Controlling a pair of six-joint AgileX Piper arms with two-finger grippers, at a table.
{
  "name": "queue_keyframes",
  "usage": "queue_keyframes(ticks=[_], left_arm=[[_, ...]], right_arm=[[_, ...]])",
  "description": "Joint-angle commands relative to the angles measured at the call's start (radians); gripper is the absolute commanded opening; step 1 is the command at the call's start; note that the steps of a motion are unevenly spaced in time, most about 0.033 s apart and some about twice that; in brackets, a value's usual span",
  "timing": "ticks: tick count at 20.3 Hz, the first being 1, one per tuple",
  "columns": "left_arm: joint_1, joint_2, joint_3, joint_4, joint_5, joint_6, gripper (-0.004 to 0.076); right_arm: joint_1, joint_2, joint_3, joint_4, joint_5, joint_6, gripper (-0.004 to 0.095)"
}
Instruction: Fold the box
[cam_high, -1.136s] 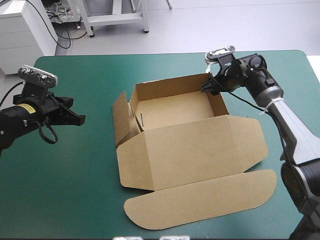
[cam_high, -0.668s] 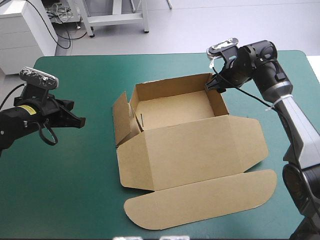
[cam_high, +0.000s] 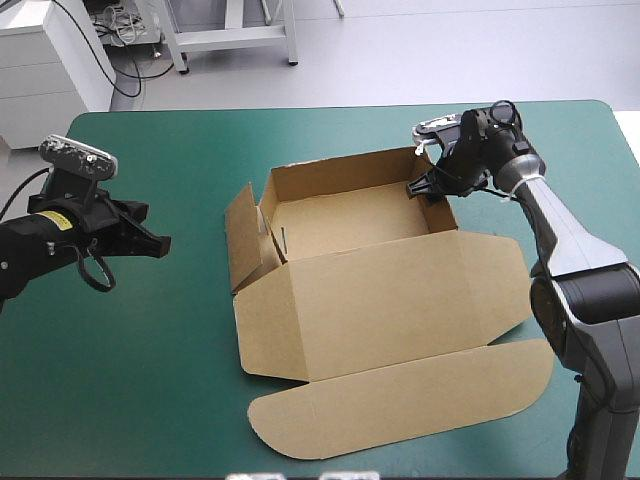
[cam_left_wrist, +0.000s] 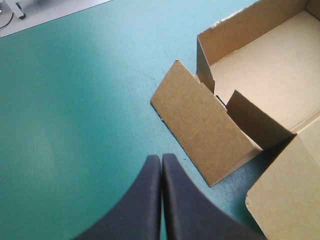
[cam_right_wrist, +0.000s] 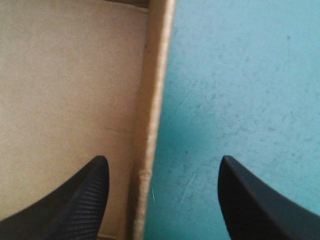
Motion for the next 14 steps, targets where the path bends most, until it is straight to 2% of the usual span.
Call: queue_keyframes(ticks=[1,4,6,9,11,12,14], left_arm=[[0.002,-0.017,-0.025,-0.024,-0.059,-0.001,-0.0008],[0.002,-0.017,-0.025,-0.024,-0.059,-0.001,-0.0008],[0.002,-0.017,-0.025,-0.024,-0.059,-0.001,-0.0008],[0.002,-0.017,-0.025,-0.024,-0.059,-0.001,-0.0008],[0.002,-0.017,-0.025,-0.024,-0.059,-0.001,-0.0008],[0.002,-0.017,-0.025,-0.024,-0.059,-0.001,-0.0008],[0.002,-0.017,-0.025,-0.024,-0.063,-0.001,-0.0008]], right_arm=[[-0.007,-0.034,-0.034,0.026,-0.041,-0.024,0.0578],[-0.007,-0.015,-0.036,0.053,-0.049,-0.032,0.0569],[-0.007,-0.011,-0.036,0.058,-0.054,-0.027,0.0507],[-0.007,-0.011,-0.036,0.058,-0.056,-0.024,0.0248],[-0.007,-0.011,-0.036,0.058,-0.056,-0.029,0.0012],[-0.007,-0.011,-0.036,0.058,-0.057,-0.031,-0.0019],[-0.007,-0.011,-0.038,0.058,-0.061,-0.031,-0.0021]])
